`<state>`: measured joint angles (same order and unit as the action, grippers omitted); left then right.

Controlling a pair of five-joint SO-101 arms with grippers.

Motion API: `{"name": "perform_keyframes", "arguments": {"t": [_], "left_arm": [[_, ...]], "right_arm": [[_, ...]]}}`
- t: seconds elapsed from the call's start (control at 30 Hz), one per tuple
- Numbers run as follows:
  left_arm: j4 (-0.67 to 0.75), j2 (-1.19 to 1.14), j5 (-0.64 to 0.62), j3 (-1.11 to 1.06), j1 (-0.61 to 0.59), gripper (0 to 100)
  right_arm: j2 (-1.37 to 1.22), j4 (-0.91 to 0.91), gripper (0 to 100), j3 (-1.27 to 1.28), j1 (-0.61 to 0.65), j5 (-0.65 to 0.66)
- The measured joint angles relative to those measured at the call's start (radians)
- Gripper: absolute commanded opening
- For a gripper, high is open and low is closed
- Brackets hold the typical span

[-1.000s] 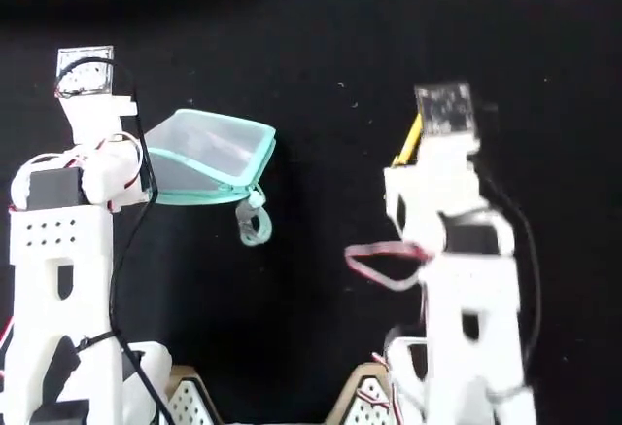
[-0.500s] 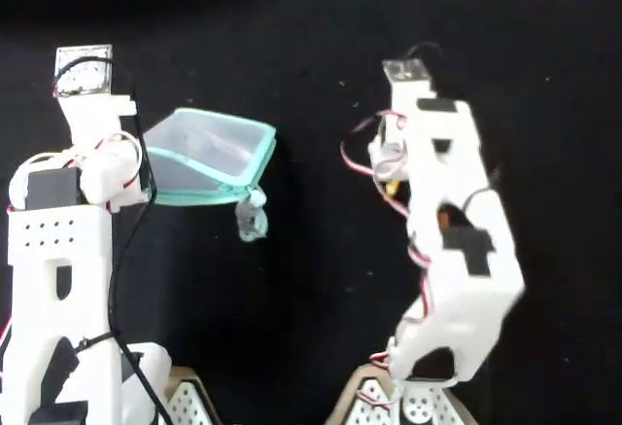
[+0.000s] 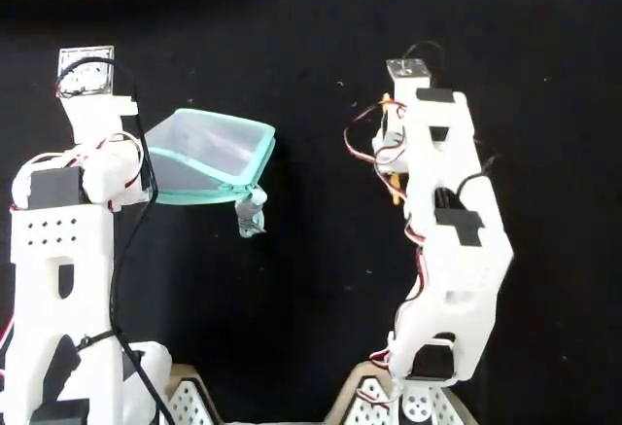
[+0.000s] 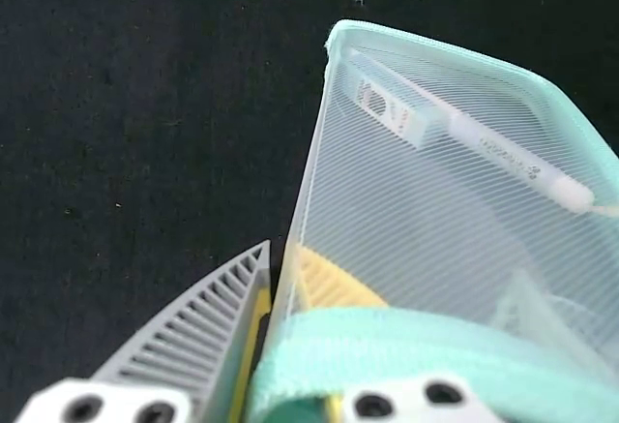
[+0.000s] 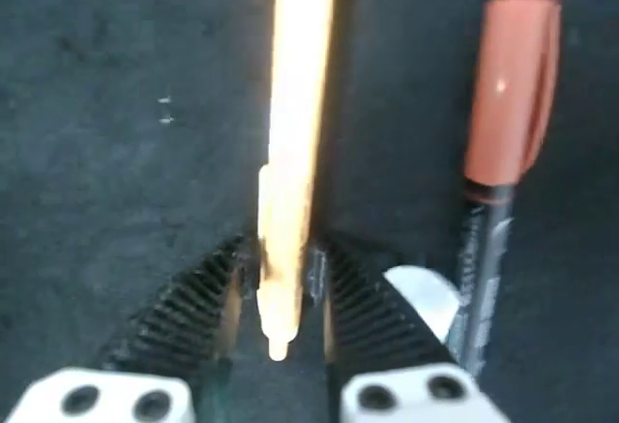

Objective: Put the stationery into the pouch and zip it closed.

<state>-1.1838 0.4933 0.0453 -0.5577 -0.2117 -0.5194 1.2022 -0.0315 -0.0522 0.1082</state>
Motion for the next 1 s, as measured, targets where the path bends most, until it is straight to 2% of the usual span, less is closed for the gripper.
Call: {"name": "perform_keyframes", "arguments": {"t": [0.1, 0.33, 0.43, 0.53, 0.7, 0.87, 1.0], "left_arm": [[0.0, 0.0, 0.0, 0.0, 0.0, 3], [0.0, 0.0, 0.0, 0.0, 0.0, 3], [0.002, 0.0, 0.0, 0.0, 0.0, 3], [0.002, 0.0, 0.0, 0.0, 0.0, 3], [0.002, 0.0, 0.0, 0.0, 0.0, 3], [0.002, 0.0, 0.0, 0.0, 0.0, 3], [0.002, 0.0, 0.0, 0.0, 0.0, 3]], "right_arm": [[0.106, -0.026, 1.2, 0.13, 0.037, 0.014], [0.565, -0.195, 1.7, 0.663, 0.222, 0.106], [0.703, -0.199, 8.8, 0.821, 0.258, 0.144], [0.733, -0.127, 15.9, 0.859, 0.258, 0.173], [0.736, -0.017, 14.9, 0.865, 0.258, 0.215], [0.789, -0.034, 16.2, 0.856, 0.264, 0.219], [0.813, -0.137, 16.2, 0.801, 0.313, 0.187]]}}
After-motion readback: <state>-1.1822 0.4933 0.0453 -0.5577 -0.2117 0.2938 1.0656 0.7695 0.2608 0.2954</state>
